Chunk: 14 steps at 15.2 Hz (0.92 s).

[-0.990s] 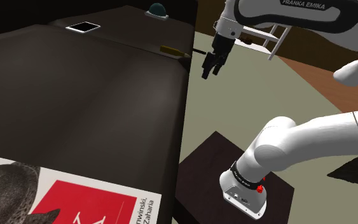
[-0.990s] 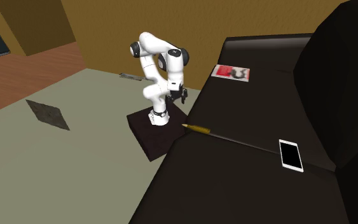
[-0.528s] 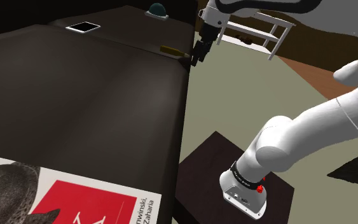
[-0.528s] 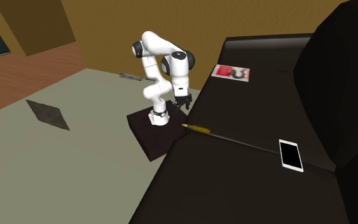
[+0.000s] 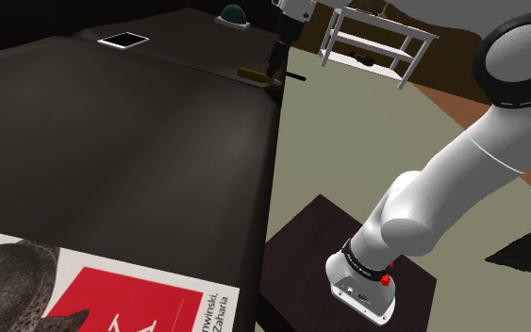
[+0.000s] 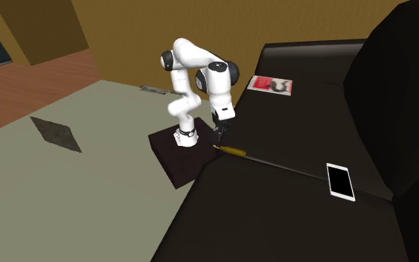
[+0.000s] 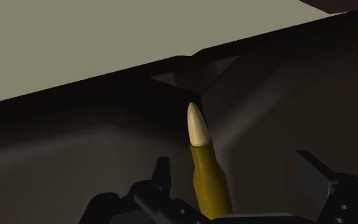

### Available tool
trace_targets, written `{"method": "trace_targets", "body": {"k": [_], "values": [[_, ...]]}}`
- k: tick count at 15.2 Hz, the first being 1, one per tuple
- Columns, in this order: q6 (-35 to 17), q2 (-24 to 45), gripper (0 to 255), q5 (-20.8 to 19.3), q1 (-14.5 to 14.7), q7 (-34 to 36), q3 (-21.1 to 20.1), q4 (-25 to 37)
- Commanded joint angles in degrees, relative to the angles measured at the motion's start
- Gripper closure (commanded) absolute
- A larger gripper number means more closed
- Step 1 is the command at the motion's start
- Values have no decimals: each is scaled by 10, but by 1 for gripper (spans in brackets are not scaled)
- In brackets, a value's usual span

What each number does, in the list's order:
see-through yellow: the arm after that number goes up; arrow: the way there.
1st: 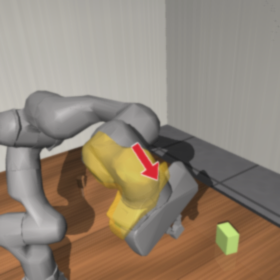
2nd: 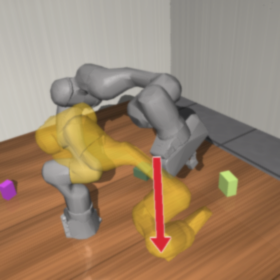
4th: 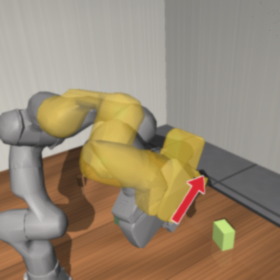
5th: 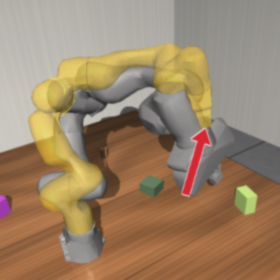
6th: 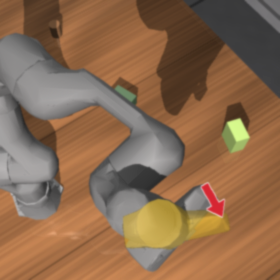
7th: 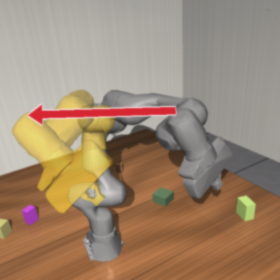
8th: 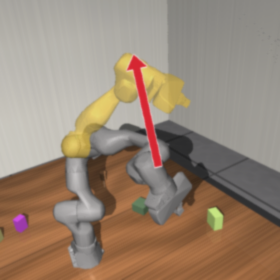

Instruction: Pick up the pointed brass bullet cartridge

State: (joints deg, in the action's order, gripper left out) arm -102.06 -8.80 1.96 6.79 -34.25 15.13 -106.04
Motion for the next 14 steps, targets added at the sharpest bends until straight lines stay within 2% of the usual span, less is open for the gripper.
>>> {"method": "trace_targets", "body": {"k": [1,2,11,12,14], "values": [[2,45,0,16,4,-40,5,53],[5,57,0,21,4,-50,6,68],[-54,53,0,21,4,-53,5,5],[-55,52,255,20,4,-52,5,3],[-54,51,255,20,4,-53,5,4]]}}
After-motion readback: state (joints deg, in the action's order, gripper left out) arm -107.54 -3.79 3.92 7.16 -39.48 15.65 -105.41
